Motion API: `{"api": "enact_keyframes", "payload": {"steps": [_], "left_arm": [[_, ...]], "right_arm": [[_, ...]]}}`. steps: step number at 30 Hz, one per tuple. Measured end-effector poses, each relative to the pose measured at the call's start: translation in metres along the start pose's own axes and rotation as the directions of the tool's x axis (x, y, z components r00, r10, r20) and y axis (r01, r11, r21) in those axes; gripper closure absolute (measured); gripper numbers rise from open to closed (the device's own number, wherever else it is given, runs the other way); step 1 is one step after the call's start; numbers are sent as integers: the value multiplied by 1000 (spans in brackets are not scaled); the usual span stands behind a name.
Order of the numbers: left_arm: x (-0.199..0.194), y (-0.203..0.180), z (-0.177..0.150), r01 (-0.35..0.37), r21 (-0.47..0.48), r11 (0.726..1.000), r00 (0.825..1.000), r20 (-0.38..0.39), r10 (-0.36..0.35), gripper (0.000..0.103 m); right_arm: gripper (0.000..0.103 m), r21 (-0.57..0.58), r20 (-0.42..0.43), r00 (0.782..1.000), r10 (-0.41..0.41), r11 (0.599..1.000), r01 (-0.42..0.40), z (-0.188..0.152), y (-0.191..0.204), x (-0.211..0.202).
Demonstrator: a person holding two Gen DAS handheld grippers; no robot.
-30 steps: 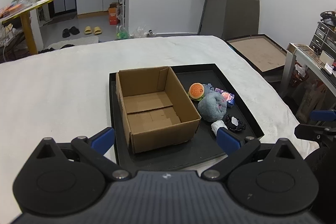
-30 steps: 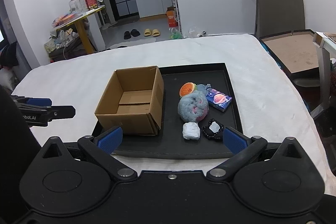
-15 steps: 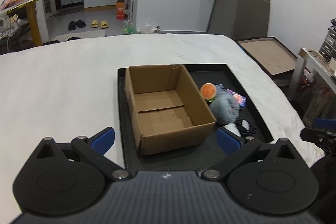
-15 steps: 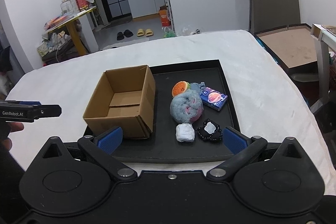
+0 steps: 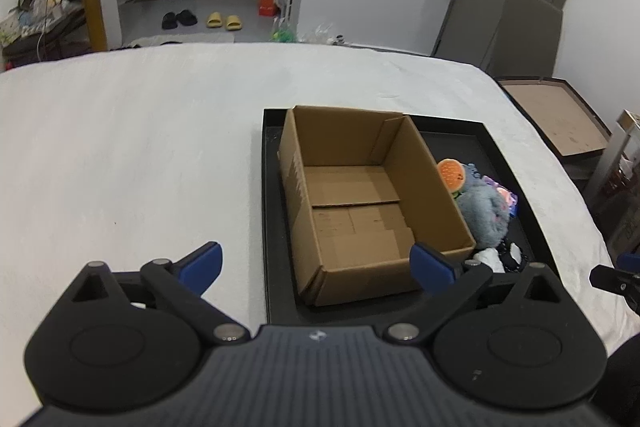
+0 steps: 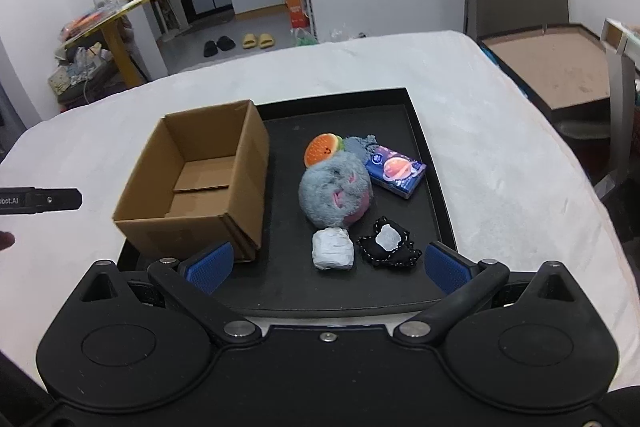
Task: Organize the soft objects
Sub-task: 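Reach the right gripper to the grey plush ball and close on it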
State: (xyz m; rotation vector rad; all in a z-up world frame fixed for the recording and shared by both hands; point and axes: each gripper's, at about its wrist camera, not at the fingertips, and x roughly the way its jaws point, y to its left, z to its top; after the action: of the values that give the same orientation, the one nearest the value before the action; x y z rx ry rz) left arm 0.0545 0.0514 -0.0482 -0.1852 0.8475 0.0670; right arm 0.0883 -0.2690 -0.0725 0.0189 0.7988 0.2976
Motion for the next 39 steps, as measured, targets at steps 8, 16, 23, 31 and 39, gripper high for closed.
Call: {"api": "enact_keyframes", "payload": {"steps": [8, 16, 23, 31, 39], "left_arm": [[29, 0, 4, -3, -35, 999, 1000, -20, 2, 10], [61, 8, 5, -23, -89, 996, 998, -63, 17, 27], [83, 13, 11, -37, -132, 991, 996, -80, 26, 43], [106, 16, 16, -41, -126, 991, 992, -126, 25, 64], [119, 26, 24, -6, -126, 992, 986, -167, -15, 82]], "right_arm": [[1, 24, -32, 999, 9, 1000, -8, 12, -8, 27], [6, 5, -69, 998, 11, 1000, -10, 22, -7, 57], [7, 8, -106, 994, 13, 1000, -13, 30, -6, 89], [8, -24, -170, 985, 12, 1000, -16, 39, 1, 133], [16, -60, -233, 972, -19, 998, 5, 43, 5, 170]]}}
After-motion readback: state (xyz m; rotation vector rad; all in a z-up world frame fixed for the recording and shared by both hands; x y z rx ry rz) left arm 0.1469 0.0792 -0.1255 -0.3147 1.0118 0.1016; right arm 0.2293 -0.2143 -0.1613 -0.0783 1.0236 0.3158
